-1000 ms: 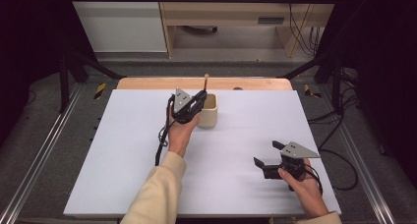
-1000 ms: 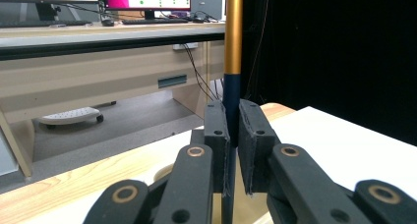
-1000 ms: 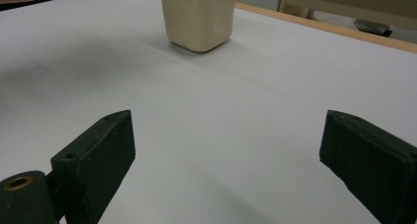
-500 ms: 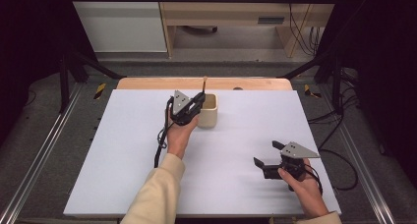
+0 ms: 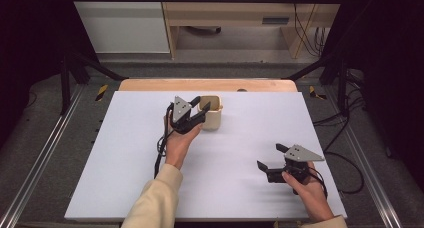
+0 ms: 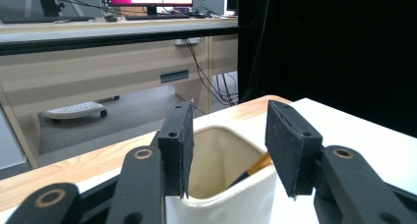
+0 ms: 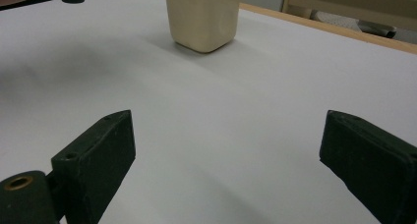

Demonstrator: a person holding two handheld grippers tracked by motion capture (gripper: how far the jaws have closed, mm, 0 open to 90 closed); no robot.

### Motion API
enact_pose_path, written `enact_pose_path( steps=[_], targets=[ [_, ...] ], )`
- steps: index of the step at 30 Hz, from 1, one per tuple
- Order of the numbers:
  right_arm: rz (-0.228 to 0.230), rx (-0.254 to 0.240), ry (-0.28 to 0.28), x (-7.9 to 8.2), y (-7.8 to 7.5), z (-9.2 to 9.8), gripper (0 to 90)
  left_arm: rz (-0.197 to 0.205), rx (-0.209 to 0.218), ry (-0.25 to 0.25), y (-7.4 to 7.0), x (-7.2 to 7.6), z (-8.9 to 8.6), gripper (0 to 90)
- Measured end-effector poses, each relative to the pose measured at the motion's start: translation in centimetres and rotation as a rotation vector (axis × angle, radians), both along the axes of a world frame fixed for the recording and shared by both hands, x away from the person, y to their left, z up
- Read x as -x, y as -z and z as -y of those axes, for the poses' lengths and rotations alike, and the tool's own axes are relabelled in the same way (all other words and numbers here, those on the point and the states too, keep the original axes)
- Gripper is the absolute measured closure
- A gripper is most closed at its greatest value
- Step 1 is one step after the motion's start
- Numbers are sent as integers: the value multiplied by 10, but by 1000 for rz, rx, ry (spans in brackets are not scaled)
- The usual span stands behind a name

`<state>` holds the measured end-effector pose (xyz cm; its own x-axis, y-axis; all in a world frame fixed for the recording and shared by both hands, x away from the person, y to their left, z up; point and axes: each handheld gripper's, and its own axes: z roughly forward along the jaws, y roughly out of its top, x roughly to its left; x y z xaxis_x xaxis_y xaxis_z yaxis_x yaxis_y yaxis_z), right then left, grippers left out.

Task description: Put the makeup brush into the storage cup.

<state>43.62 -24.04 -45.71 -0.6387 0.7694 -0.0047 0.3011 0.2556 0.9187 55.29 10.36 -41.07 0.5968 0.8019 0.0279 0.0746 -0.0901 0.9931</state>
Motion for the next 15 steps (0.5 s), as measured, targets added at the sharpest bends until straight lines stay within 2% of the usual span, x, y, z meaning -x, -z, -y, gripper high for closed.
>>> enact_pose_path(
  steps=[9,15],
  targets=[
    [0,-1,2,0,0,0,70,17,-19,-1,-3,7,0,471],
    [4,-3,4,0,0,0,70,11,-12,0,-4,10,0,438]
  ],
)
